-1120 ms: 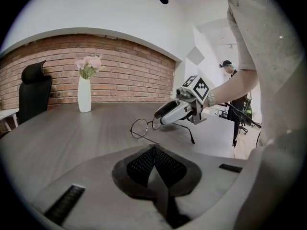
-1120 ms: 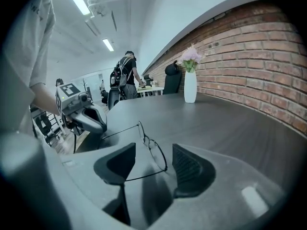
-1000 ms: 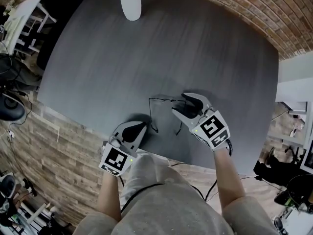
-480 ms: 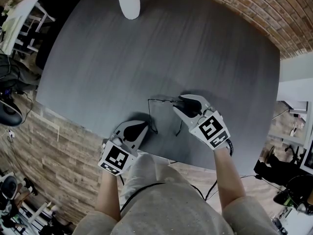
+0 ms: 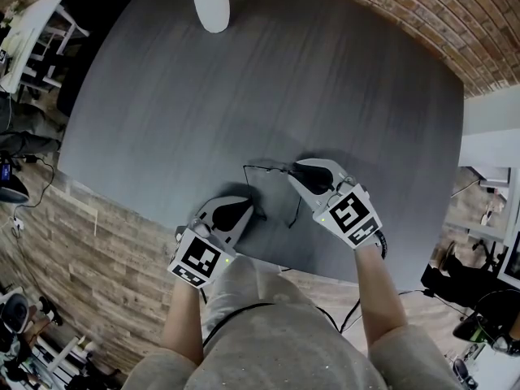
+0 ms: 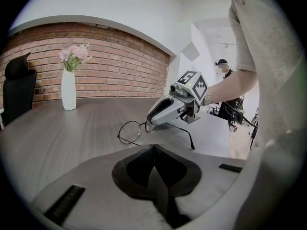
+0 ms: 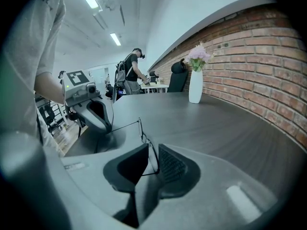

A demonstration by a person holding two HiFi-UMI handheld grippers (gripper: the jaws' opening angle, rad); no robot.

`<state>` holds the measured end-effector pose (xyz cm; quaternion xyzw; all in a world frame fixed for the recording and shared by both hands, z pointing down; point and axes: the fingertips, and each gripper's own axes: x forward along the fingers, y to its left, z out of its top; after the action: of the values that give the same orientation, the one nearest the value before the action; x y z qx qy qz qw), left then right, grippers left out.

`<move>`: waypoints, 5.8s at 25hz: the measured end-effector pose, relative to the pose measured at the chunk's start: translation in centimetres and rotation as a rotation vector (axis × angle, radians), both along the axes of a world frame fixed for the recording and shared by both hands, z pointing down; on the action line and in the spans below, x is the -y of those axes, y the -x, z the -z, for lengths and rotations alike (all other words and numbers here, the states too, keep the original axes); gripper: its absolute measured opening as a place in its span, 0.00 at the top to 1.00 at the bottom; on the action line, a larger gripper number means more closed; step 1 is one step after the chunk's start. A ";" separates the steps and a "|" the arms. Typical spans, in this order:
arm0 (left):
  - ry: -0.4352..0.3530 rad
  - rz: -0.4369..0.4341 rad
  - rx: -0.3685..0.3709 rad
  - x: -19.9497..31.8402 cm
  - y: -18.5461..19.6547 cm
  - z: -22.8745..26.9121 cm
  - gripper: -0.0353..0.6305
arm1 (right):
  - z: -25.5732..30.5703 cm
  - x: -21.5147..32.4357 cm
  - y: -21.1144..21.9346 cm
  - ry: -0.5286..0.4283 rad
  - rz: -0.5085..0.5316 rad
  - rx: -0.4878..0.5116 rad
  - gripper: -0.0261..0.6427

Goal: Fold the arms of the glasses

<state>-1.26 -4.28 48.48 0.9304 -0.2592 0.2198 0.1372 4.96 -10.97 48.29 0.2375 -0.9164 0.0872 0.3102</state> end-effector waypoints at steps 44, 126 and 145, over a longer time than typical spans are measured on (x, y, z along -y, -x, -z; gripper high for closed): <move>0.035 -0.038 -0.157 3.3 -4.9 3.4 0.95 | -0.5 0.2 0.6 -0.006 -0.007 -0.006 0.95; 0.063 0.019 0.272 4.5 -2.5 -2.4 0.95 | -0.1 0.2 2.2 0.174 -0.058 0.152 0.71; -0.051 -0.121 0.386 5.5 -3.5 -2.5 0.95 | -0.7 -0.2 2.0 0.181 -0.006 0.086 0.73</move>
<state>2.23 -9.81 50.95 0.8881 -0.2297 0.3953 0.0477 2.96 -10.72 48.98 0.2073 -0.9166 0.1805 0.2905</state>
